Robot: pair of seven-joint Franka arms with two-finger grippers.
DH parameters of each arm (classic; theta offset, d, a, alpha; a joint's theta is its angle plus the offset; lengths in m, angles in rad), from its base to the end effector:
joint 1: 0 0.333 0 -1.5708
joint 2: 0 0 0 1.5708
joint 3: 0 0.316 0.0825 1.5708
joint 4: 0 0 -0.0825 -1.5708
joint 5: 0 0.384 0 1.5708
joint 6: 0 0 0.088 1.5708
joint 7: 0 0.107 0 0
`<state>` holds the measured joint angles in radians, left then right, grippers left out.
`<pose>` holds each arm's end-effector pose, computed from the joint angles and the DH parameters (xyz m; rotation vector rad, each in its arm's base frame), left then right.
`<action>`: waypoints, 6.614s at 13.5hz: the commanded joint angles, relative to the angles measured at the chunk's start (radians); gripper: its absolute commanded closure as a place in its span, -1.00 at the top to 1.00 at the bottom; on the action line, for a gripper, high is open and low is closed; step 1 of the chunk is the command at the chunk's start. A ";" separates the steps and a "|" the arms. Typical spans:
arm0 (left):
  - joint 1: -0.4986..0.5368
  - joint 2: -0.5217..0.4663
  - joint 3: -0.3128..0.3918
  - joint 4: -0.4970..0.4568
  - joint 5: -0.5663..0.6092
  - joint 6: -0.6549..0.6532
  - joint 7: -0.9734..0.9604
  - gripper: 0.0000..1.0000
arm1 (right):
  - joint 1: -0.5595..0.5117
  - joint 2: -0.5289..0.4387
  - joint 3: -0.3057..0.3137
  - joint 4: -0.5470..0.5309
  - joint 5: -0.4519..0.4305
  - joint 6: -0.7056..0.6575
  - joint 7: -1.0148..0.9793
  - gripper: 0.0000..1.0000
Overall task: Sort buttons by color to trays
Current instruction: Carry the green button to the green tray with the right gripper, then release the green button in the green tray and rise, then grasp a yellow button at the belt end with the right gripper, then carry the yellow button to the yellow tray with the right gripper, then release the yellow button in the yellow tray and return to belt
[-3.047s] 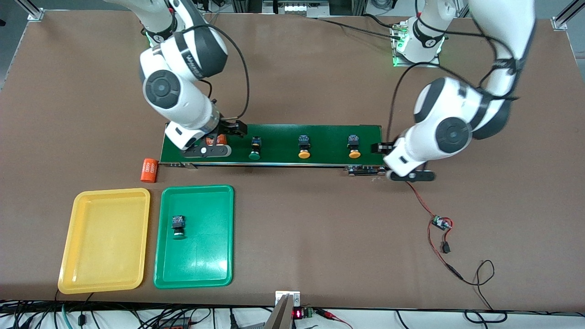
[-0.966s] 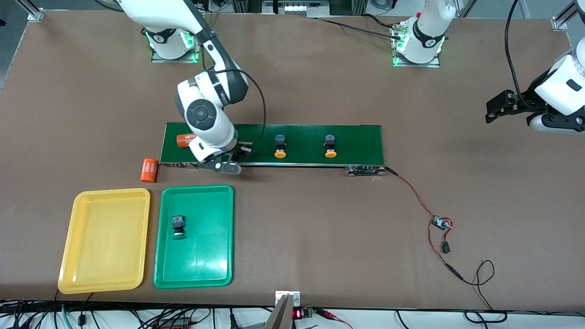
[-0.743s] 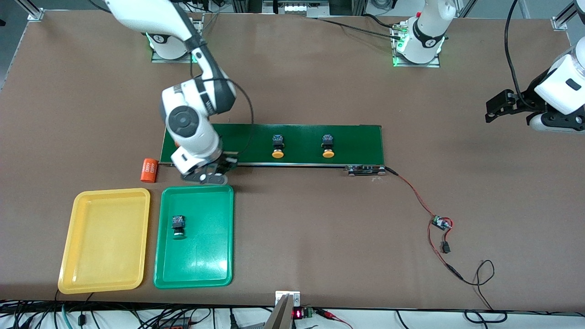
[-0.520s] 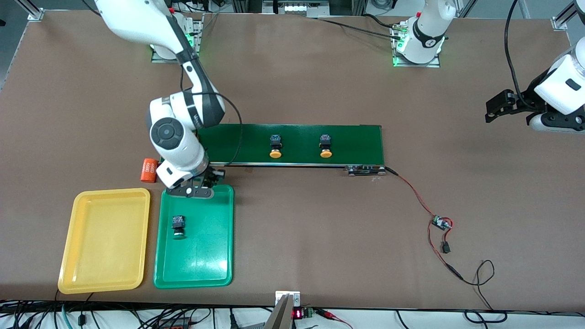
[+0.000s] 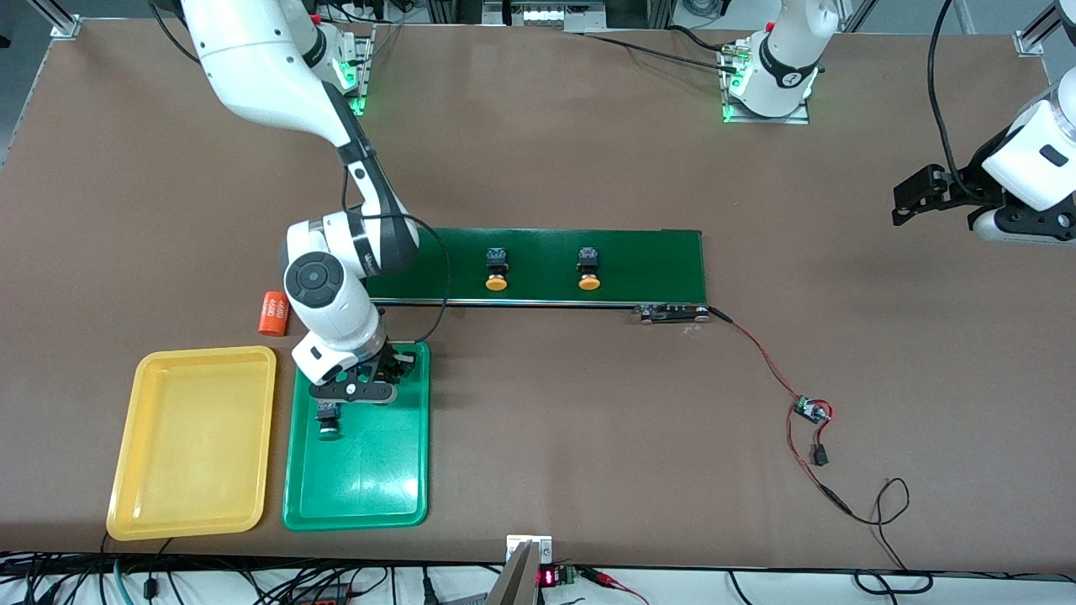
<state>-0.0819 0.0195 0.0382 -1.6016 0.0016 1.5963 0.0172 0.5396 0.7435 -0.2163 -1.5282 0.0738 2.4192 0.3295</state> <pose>0.5611 -0.0246 0.6013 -3.1372 0.0957 0.0388 0.6785 0.2564 0.2417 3.0982 0.0154 0.2866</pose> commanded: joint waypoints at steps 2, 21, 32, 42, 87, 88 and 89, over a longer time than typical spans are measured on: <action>-0.001 -0.024 -0.004 -0.020 0.017 -0.001 0.017 1.00 | -0.026 0.066 0.005 0.036 -0.008 0.049 -0.044 -0.95; -0.001 -0.019 -0.004 -0.012 0.017 -0.001 0.017 1.00 | 0.065 -0.295 0.011 -0.150 0.024 -0.440 0.017 1.00; -0.001 -0.019 -0.004 -0.012 0.017 -0.004 0.018 1.00 | 0.157 -0.409 0.107 -0.440 0.029 -0.241 0.304 1.00; -0.001 -0.018 -0.003 -0.011 0.017 -0.007 0.020 1.00 | 0.142 -0.296 0.115 -0.457 0.029 -0.086 0.289 0.82; -0.002 -0.015 -0.003 -0.001 0.017 -0.007 0.020 1.00 | -0.353 -0.301 0.097 -0.153 0.138 -0.434 -0.455 1.00; -0.006 -0.015 -0.004 -0.001 0.017 -0.009 0.020 1.00 | -0.322 -0.328 0.097 -0.180 0.138 -0.433 -0.440 1.00; -0.006 -0.015 -0.004 -0.001 0.017 -0.010 0.020 1.00 | -0.299 -0.343 0.098 -0.199 0.138 -0.433 -0.423 1.00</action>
<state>-0.0839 0.0193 0.0365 -1.6011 0.0016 1.5956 0.0174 0.1919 0.4814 -0.1168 -1.6220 0.1963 1.9663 -0.1289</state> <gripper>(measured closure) 0.000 0.000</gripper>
